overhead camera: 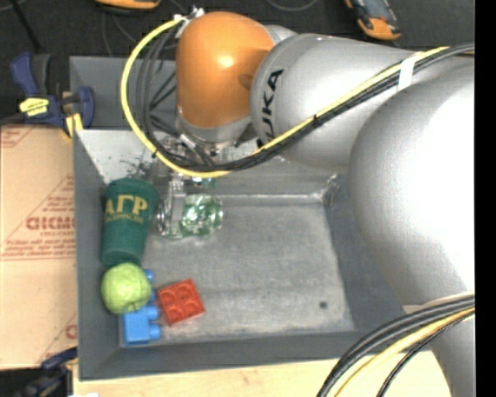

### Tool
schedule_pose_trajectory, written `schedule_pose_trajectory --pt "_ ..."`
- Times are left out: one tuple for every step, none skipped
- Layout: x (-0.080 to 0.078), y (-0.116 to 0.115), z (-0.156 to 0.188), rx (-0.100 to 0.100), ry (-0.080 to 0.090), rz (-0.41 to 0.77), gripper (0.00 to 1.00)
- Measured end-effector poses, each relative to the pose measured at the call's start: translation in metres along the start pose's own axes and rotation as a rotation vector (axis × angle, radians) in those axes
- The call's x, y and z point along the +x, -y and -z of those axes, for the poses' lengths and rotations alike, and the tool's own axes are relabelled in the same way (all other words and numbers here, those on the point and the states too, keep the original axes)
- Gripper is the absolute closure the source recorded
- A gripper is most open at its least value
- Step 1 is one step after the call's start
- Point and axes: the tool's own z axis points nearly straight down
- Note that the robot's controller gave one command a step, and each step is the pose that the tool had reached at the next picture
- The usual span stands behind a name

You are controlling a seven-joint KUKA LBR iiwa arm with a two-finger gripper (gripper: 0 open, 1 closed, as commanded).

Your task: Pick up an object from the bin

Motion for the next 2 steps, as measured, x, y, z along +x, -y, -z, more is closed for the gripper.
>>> schedule_pose_trajectory --pt "-0.001 0.001 0.005 -0.001 0.007 -0.003 0.0" --pt "0.021 0.035 -0.018 -0.003 0.01 -0.071 0.0"
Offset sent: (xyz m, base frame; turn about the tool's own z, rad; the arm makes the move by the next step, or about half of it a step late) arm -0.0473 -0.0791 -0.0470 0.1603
